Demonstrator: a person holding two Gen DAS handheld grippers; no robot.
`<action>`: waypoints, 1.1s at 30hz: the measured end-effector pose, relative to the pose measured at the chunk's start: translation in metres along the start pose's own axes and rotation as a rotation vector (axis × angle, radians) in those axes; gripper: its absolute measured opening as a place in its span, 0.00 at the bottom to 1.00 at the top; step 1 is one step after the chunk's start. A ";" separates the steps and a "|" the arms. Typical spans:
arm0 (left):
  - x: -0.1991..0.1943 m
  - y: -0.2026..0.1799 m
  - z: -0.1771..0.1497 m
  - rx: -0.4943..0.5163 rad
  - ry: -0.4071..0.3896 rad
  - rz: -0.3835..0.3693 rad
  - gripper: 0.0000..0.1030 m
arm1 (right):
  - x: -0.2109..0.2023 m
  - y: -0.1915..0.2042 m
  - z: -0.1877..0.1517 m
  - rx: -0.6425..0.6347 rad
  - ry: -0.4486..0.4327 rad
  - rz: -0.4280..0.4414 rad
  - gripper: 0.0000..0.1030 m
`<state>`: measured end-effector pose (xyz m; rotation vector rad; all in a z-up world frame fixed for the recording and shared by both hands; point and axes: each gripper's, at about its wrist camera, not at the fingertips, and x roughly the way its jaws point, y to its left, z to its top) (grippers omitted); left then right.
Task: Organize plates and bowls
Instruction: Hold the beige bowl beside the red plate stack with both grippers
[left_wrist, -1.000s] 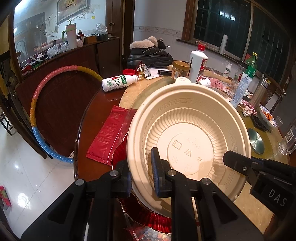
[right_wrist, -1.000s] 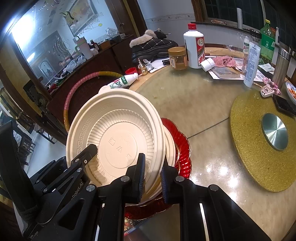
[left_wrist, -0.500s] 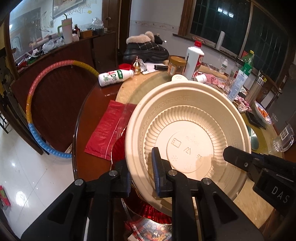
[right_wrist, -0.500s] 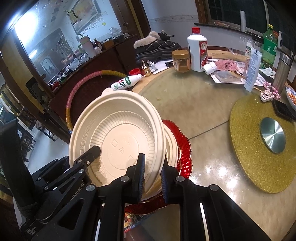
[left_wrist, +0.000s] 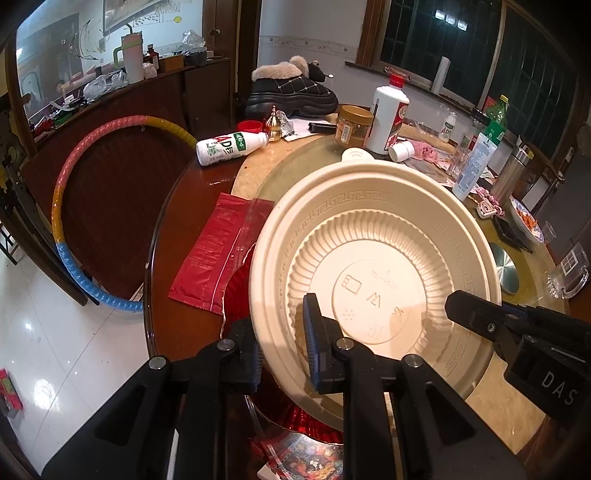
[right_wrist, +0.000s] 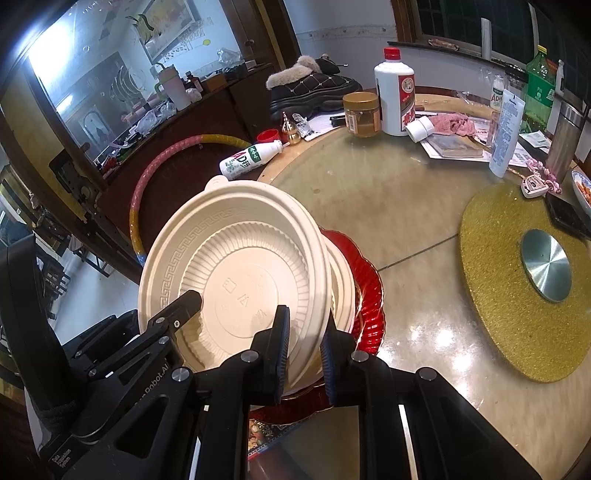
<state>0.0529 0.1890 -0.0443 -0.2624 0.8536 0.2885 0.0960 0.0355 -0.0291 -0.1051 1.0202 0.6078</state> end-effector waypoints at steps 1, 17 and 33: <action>0.001 0.000 0.000 0.000 0.001 0.000 0.17 | 0.001 0.000 0.000 0.001 0.001 0.000 0.15; 0.004 -0.001 -0.003 0.008 0.015 0.007 0.17 | 0.005 -0.002 0.000 0.004 0.009 0.001 0.15; 0.000 -0.008 -0.003 0.043 0.022 0.033 0.17 | 0.002 -0.007 -0.005 0.010 0.007 0.027 0.16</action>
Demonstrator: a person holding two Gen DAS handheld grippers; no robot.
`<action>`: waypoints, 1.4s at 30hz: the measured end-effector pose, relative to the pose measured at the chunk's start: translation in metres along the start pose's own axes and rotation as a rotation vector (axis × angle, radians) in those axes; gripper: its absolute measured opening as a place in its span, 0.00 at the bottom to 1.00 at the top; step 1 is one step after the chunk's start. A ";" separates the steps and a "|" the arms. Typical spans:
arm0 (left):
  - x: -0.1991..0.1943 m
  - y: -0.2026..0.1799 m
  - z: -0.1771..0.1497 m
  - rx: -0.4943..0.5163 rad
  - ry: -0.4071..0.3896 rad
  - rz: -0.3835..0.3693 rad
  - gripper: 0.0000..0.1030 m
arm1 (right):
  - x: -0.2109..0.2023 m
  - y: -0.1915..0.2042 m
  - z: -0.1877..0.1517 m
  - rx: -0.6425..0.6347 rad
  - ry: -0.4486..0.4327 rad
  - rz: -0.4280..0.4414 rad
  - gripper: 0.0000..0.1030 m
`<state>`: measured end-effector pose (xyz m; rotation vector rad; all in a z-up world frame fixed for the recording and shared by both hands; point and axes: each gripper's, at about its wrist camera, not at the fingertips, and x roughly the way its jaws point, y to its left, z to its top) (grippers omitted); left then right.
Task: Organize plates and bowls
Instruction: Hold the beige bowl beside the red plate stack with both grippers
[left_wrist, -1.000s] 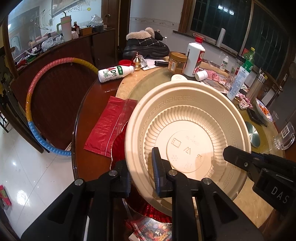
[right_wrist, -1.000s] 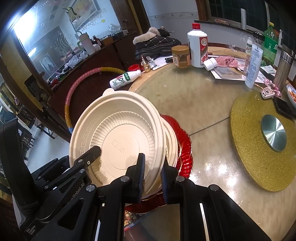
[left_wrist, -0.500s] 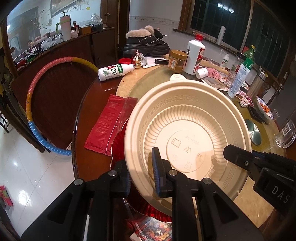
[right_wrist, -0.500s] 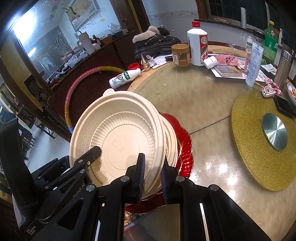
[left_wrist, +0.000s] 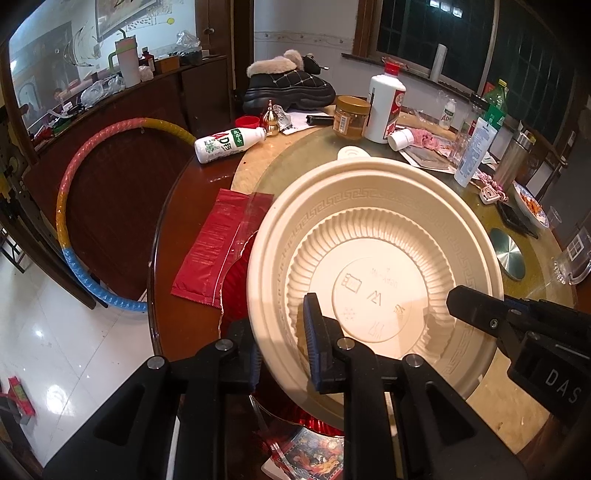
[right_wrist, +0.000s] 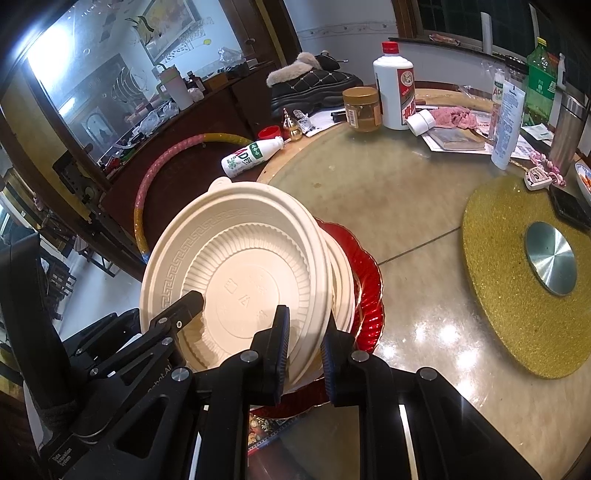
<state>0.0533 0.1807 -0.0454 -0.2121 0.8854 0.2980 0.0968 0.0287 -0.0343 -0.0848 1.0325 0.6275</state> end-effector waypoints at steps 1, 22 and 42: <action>0.000 0.000 0.000 0.001 0.000 0.000 0.17 | 0.000 -0.001 0.000 0.002 0.000 0.002 0.16; 0.001 -0.004 0.002 0.017 0.008 0.000 0.17 | 0.001 0.003 0.000 -0.011 0.013 -0.011 0.19; 0.001 -0.006 0.004 0.031 0.008 -0.002 0.21 | -0.003 0.002 0.004 -0.007 0.003 -0.007 0.20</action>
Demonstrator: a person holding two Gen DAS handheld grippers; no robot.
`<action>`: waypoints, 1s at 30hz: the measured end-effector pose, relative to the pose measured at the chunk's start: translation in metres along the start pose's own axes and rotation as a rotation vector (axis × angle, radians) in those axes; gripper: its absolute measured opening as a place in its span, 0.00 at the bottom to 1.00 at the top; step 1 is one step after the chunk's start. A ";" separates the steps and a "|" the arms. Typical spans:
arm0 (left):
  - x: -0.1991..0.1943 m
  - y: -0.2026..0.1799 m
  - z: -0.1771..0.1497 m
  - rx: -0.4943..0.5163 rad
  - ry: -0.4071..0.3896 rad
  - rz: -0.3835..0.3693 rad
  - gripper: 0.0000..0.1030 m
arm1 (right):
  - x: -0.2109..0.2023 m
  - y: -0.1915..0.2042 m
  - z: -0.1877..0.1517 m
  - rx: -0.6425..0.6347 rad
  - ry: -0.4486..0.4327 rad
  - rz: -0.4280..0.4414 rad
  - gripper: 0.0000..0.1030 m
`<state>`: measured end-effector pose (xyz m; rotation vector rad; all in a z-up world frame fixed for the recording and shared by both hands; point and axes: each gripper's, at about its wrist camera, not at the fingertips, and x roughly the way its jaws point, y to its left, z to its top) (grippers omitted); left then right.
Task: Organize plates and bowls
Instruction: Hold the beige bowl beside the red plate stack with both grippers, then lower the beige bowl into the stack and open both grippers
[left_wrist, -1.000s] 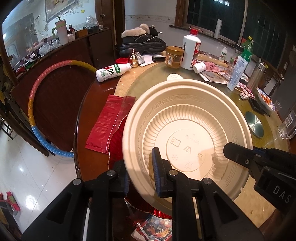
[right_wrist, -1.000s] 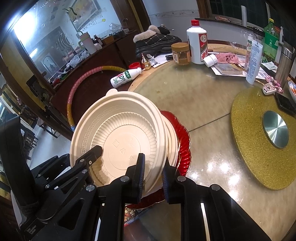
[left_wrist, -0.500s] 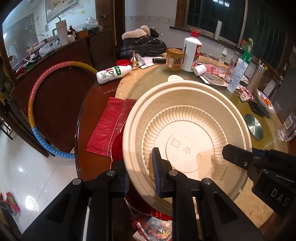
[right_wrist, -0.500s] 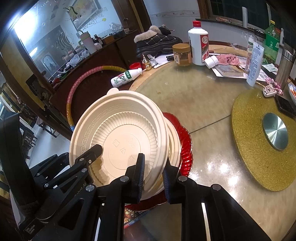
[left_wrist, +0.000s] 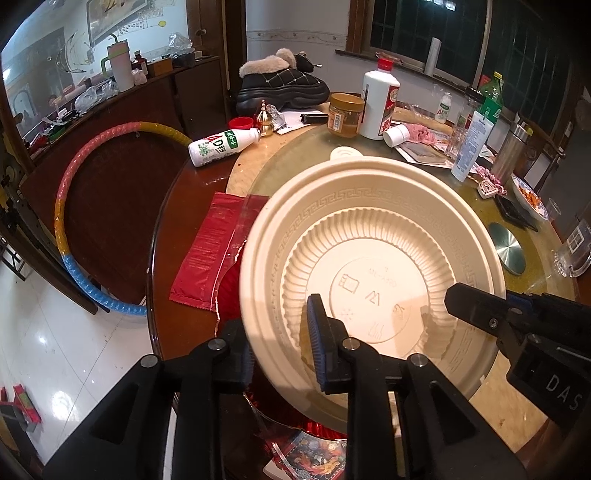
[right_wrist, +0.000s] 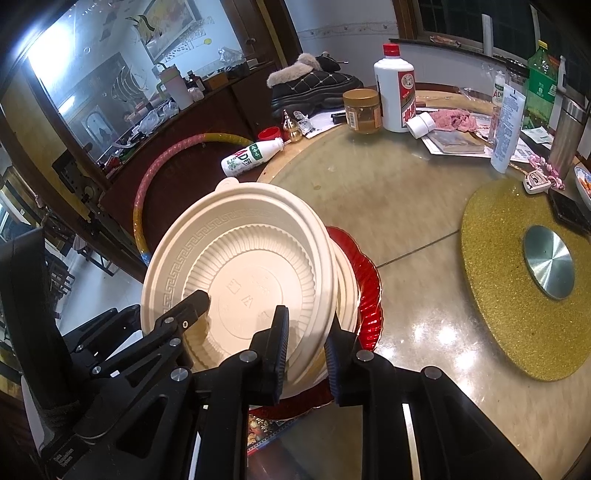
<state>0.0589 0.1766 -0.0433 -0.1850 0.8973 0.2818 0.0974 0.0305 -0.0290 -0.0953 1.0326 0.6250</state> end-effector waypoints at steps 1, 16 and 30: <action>-0.001 0.000 0.000 -0.001 -0.006 0.000 0.21 | 0.000 0.000 0.000 -0.001 0.000 -0.001 0.20; -0.004 0.001 0.006 -0.002 -0.015 -0.005 0.26 | -0.003 -0.001 0.002 0.004 -0.014 0.006 0.20; -0.007 0.008 0.007 -0.043 -0.022 -0.030 0.58 | -0.007 -0.003 0.004 0.014 -0.026 0.009 0.40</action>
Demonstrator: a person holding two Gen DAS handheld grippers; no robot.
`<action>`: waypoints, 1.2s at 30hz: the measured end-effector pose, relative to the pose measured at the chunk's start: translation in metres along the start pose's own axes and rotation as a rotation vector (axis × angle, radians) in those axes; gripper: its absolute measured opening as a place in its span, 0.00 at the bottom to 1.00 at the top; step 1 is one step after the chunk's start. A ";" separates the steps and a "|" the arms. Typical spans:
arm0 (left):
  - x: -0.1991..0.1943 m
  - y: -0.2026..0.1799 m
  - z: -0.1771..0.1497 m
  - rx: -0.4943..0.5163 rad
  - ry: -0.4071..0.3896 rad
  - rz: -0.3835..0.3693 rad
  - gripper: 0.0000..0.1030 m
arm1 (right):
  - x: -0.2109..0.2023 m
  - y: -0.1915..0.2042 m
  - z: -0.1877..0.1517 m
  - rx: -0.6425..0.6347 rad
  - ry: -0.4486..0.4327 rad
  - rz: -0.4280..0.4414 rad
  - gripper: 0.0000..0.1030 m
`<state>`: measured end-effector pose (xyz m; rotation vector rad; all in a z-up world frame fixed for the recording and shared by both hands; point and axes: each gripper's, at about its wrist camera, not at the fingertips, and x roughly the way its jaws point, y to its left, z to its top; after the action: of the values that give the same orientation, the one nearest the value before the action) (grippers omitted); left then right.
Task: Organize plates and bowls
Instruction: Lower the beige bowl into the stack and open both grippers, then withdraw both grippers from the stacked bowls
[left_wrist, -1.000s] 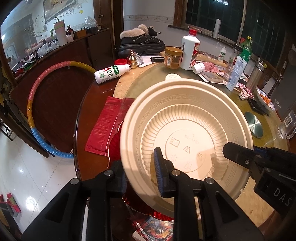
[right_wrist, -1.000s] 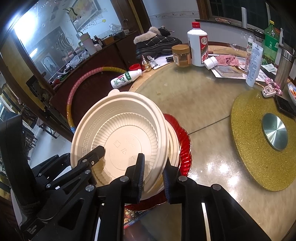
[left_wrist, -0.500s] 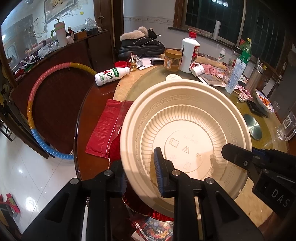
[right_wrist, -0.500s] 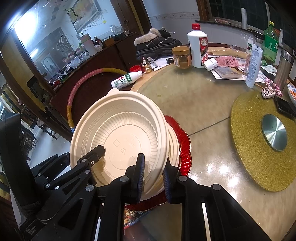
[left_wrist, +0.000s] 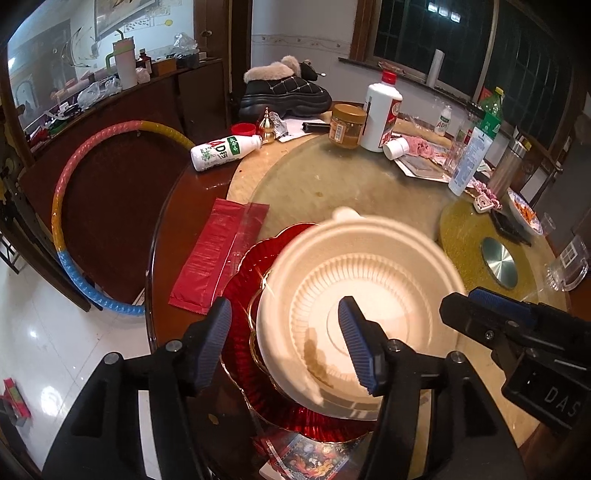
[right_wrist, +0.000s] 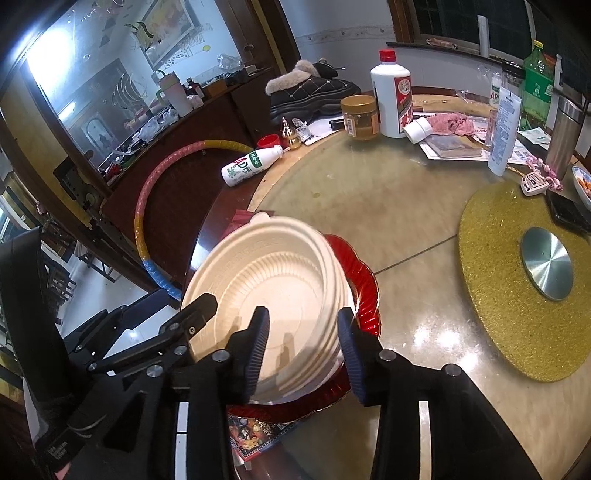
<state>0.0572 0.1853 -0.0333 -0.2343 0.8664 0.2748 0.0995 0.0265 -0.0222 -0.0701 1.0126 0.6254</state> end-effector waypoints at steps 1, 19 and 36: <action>-0.002 0.001 0.000 -0.006 -0.008 -0.003 0.58 | -0.001 0.000 0.000 -0.001 -0.003 -0.001 0.40; -0.030 -0.021 -0.059 0.082 -0.100 0.035 0.94 | -0.055 -0.010 -0.059 -0.208 -0.158 -0.133 0.89; -0.033 -0.038 -0.059 0.111 -0.136 0.047 1.00 | -0.065 -0.009 -0.092 -0.356 -0.152 -0.159 0.95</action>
<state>0.0072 0.1264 -0.0407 -0.0911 0.7502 0.2820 0.0090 -0.0414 -0.0220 -0.4069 0.7326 0.6487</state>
